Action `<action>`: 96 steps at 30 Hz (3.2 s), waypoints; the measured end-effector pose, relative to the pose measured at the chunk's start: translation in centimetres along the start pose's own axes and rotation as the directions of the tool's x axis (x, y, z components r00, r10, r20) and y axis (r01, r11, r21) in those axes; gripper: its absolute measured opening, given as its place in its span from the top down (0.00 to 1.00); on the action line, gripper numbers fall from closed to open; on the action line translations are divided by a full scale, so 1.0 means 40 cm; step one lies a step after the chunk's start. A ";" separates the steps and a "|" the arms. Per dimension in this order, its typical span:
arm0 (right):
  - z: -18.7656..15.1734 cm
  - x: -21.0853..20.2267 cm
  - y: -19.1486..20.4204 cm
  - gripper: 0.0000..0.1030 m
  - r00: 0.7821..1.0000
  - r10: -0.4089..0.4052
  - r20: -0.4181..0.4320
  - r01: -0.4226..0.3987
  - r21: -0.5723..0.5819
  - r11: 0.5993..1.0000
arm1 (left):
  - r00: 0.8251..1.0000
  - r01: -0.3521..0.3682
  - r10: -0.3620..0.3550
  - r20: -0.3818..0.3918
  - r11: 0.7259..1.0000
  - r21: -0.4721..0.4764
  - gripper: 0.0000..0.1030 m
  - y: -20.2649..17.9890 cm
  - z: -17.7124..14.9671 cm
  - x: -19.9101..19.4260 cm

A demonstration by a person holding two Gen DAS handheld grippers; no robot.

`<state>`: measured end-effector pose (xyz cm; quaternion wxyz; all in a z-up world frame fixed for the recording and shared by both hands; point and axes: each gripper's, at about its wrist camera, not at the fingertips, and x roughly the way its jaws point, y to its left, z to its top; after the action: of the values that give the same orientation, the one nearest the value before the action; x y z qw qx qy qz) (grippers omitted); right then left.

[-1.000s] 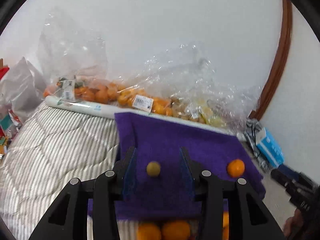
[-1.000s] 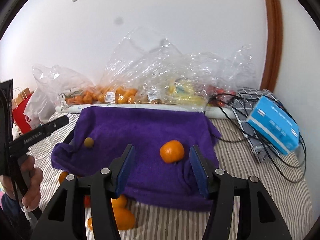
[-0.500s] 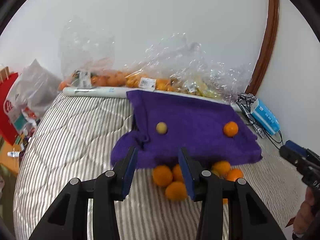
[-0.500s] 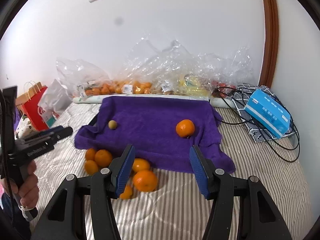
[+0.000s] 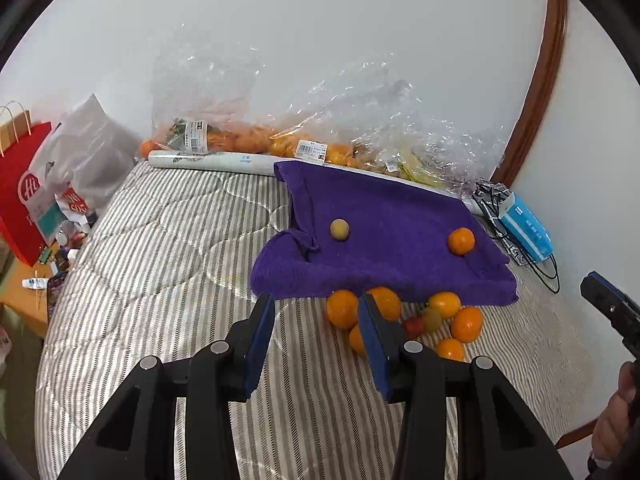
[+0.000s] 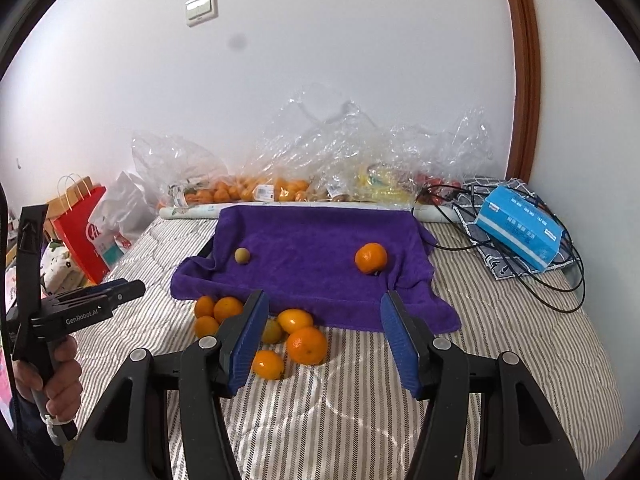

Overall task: Organize fruits
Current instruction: 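Withdraw both grippers from the towel back toward the fruit cluster, then grasp another large orange with the right gripper while the left gripper grasps an orange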

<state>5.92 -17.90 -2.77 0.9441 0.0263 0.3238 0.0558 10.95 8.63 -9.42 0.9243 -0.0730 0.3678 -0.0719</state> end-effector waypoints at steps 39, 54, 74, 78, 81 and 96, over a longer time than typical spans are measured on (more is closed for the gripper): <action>-0.105 0.175 0.002 0.43 0.991 0.049 -0.129 -0.050 -0.008 0.999 | 0.995 -0.060 0.059 -0.077 0.998 -0.009 0.52 0.040 -0.067 0.100; -0.130 0.216 0.021 0.43 0.985 0.058 -0.164 -0.063 -0.026 0.998 | 0.998 -0.022 0.020 -0.066 0.999 -0.027 0.52 0.060 -0.071 0.104; -0.142 0.330 0.025 0.50 0.971 0.060 -0.233 -0.068 -0.024 0.997 | 0.997 0.066 -0.065 -0.051 0.997 0.029 0.49 0.023 -0.081 0.117; -0.141 0.358 0.024 0.50 0.966 0.070 -0.250 -0.077 -0.021 0.997 | 0.994 0.090 -0.087 -0.066 0.995 0.037 0.49 0.003 -0.080 0.132; -0.146 0.362 0.026 0.58 0.967 0.064 -0.245 -0.075 -0.036 0.997 | 0.992 0.103 -0.099 -0.081 0.994 0.040 0.49 -0.011 -0.079 0.146; -0.166 0.292 -0.088 0.58 0.980 0.014 -0.199 -0.021 -0.038 0.999 | 0.988 0.090 -0.085 -0.129 0.996 0.026 0.52 -0.101 -0.089 0.217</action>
<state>11.31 -19.87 -15.42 0.9068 0.0046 0.4151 0.0729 14.40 2.75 -17.02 0.8957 -0.0696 0.4216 -0.1227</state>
